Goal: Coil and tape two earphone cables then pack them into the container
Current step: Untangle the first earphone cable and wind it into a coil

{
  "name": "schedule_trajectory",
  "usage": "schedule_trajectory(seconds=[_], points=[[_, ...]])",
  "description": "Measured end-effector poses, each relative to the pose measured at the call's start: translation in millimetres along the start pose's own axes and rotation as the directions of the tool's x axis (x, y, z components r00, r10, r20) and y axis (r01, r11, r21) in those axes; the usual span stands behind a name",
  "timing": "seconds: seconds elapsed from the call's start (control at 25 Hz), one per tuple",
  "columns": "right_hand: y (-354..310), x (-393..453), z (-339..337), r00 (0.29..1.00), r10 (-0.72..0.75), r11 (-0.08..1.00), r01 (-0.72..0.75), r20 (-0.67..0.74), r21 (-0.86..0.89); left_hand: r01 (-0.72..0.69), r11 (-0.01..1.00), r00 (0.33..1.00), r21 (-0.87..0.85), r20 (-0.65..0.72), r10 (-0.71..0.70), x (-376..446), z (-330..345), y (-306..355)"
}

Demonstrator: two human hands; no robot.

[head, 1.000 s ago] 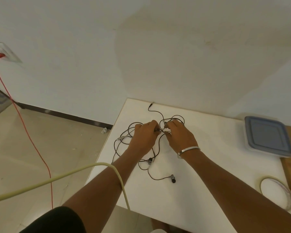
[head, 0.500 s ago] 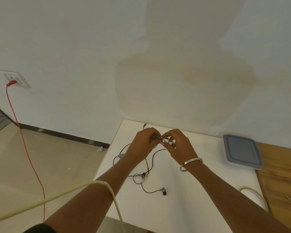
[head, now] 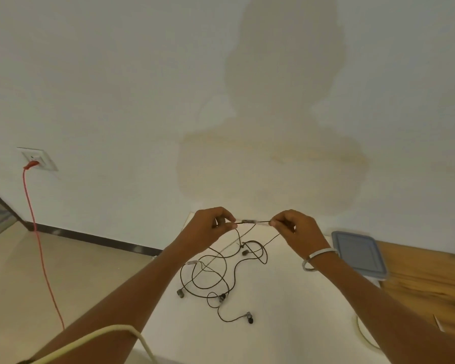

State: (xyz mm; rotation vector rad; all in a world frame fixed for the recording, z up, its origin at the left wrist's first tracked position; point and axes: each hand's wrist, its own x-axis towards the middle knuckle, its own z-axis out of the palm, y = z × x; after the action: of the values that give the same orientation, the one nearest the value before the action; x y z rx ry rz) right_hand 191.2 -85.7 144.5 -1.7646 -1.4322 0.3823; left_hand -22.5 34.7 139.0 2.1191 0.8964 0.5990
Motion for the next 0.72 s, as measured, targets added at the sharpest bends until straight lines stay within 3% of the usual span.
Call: schedule_trajectory(seconds=[0.16, 0.28, 0.4, 0.56, 0.72], points=[[7.5, -2.1, -32.5, 0.993, 0.09, 0.993, -0.083, -0.083, 0.078, -0.008, 0.997, 0.999, 0.081, -0.041, 0.011, 1.0, -15.3, 10.1], [14.0, -10.5, -43.9, 0.989, 0.145, 0.989, -0.145, -0.02, 0.02, -0.018, 0.999, 0.999, 0.04, -0.038, 0.02, 0.9, -19.7, 19.6], [-4.0, -16.3, -35.5, 0.991, 0.012, 0.999, -0.005, 0.133, -0.052, -0.079, 0.996, 0.996, 0.027, 0.037, 0.078, 4.0, -10.1, 42.0], [-50.1, -7.1, -19.5, 0.961, -0.082, 0.996, 0.071, 0.262, 0.051, -0.17, 0.985, 0.977, -0.008, 0.126, 0.17, 9.7, 5.0, 72.9], [-45.9, -4.9, -41.9, 0.975, -0.039, 0.999, 0.039, 0.22, 0.005, -0.139, 0.989, 0.98, 0.04, 0.146, 0.132, 8.5, -8.0, 69.4]])
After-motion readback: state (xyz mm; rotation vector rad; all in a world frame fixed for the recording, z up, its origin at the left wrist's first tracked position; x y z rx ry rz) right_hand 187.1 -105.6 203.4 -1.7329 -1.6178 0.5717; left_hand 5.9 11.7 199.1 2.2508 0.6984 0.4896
